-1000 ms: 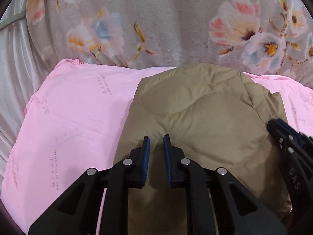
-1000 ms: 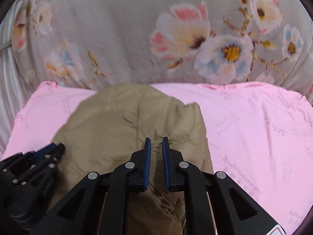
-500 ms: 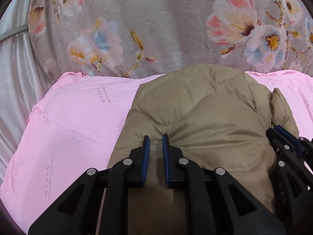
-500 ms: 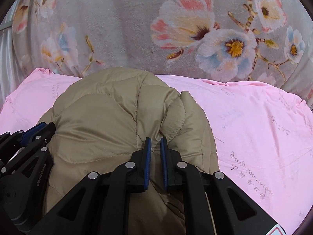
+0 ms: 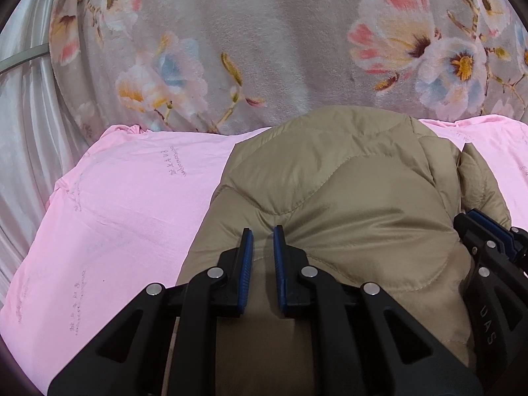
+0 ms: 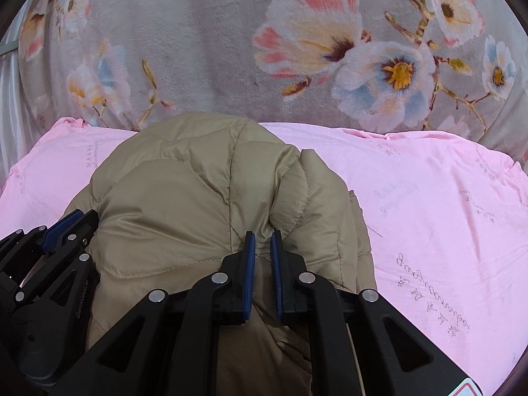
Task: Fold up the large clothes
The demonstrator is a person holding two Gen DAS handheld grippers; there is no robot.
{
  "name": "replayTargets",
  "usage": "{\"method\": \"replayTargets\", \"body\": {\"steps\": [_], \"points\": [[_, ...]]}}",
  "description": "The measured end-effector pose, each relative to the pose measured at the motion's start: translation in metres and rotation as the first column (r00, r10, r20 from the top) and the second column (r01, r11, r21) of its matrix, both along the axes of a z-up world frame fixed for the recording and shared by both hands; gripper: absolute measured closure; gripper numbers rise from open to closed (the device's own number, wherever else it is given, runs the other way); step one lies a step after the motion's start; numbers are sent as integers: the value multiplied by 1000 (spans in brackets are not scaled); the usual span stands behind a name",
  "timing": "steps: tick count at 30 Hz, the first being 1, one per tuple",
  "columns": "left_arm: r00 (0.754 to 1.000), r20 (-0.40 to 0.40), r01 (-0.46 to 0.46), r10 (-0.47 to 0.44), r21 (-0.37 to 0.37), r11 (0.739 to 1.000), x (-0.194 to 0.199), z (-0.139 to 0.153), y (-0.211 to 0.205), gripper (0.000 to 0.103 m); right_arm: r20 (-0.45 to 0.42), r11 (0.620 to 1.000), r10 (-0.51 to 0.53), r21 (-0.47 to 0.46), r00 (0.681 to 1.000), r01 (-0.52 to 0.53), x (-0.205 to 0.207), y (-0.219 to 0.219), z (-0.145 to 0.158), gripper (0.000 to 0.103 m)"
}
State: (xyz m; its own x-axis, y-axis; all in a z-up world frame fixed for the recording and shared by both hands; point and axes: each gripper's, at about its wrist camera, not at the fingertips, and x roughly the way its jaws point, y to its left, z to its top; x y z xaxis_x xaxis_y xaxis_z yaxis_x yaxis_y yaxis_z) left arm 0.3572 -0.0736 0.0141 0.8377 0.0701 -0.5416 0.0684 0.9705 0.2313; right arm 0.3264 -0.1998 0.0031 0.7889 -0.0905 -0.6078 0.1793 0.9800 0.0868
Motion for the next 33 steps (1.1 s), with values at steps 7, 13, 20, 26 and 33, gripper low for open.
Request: {"method": "replayTargets", "body": {"steps": [7, 13, 20, 26, 33], "points": [[1000, 6, -5, 5, 9, 1000, 1, -1, 0, 92, 3, 1000, 5, 20, 1000, -5, 0, -2, 0, 95], [1000, 11, -7, 7, 12, 1000, -1, -1, -1, 92, 3, 1000, 6, 17, 1000, -6, 0, -3, 0, 95], [1000, 15, -8, 8, 13, 1000, -4, -1, -1, 92, 2, 999, -6, -38, 1000, 6, -5, 2, 4, 94], [1000, 18, -12, 11, 20, 1000, -4, -1, -1, 92, 2, 999, -5, -52, 1000, 5, -5, 4, 4, 93], [1000, 18, 7, -7, 4, 1000, -18, 3, 7, 90, 34, 999, 40, 16, 999, -41, -40, -5, 19, 93]]}}
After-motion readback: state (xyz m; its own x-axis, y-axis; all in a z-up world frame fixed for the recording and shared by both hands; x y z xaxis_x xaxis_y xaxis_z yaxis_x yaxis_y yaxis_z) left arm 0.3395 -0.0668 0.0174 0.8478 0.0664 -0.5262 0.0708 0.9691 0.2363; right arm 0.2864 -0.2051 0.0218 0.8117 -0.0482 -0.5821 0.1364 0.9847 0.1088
